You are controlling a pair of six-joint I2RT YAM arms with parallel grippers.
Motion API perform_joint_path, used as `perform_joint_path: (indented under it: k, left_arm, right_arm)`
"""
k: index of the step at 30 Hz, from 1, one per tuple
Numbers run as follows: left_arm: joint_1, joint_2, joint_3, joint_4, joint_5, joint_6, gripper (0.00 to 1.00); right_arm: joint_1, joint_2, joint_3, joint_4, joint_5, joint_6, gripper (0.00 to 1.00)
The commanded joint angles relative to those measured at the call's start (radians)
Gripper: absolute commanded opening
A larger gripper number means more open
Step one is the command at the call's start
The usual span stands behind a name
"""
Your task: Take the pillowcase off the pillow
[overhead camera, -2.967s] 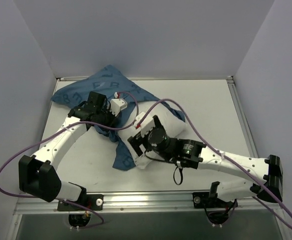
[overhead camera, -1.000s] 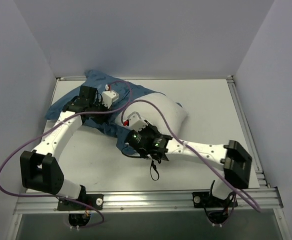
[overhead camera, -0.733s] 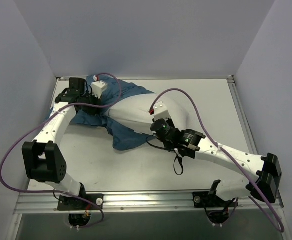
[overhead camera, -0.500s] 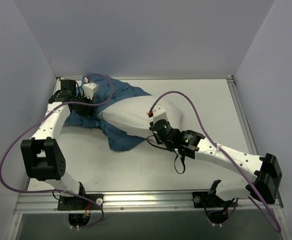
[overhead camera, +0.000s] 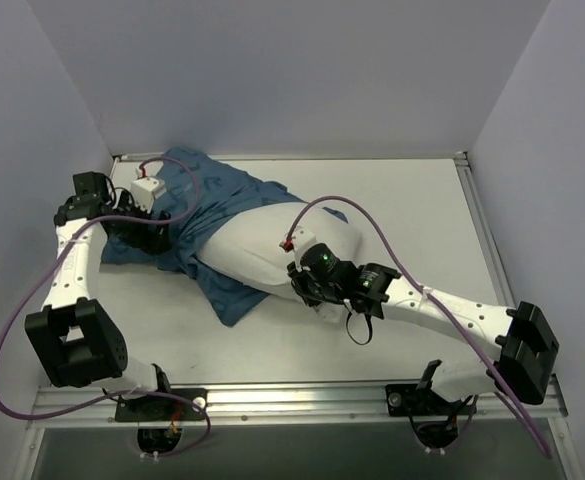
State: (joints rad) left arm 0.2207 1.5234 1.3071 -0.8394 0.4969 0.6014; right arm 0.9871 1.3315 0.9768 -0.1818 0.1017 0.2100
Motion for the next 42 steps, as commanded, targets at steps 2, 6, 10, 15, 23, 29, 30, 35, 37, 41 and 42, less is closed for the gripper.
perform_joint_path:
  k: [2,6,10,15,23,29,30,35,37,41,42]
  left_arm:
    - [0.020,-0.132,0.105,-0.295,0.237,0.296,0.96]
    - [-0.052,-0.160,0.231,-0.417,0.325,0.295,0.96]
    - [-0.327,-0.184,0.290,-0.197,0.106,0.044,0.96]
    - [-0.663,-0.028,0.417,-0.135,-0.105,-0.086,0.95]
    - [-0.862,0.224,0.498,-0.159,-0.189,-0.063,0.94]
    - [-0.913,0.328,0.529,-0.173,-0.231,-0.103,1.00]
    - [-0.908,0.337,0.532,-0.170,-0.253,-0.118,0.90]
    - [-0.851,0.359,0.564,-0.158,-0.250,-0.166,0.29]
    - [-0.839,0.357,0.567,-0.174,-0.244,-0.166,0.03]
    - [-0.802,0.325,0.528,-0.158,-0.279,-0.175,0.02]
    - [-0.779,0.316,0.508,-0.130,-0.297,-0.184,0.02]
  right_arm:
    - [0.001,-0.060,-0.099,0.022,-0.268,0.071,0.00]
    - [0.051,-0.080,-0.199,0.113,-0.371,0.124,0.00]
    - [0.204,-0.051,-0.248,0.189,-0.460,0.169,0.00]
    - [0.309,-0.043,-0.335,0.266,-0.468,0.221,0.00]
    - [0.347,-0.081,-0.411,0.311,-0.408,0.246,0.00]
    - [0.351,-0.074,-0.415,0.308,-0.385,0.249,0.00]
    - [0.351,-0.077,-0.417,0.306,-0.384,0.249,0.00]
    - [0.351,-0.100,-0.431,0.300,-0.375,0.253,0.00]
    - [0.351,-0.113,-0.435,0.297,-0.370,0.256,0.00]
    - [0.349,-0.133,-0.446,0.295,-0.358,0.266,0.00]
    - [0.349,-0.138,-0.444,0.295,-0.350,0.272,0.00]
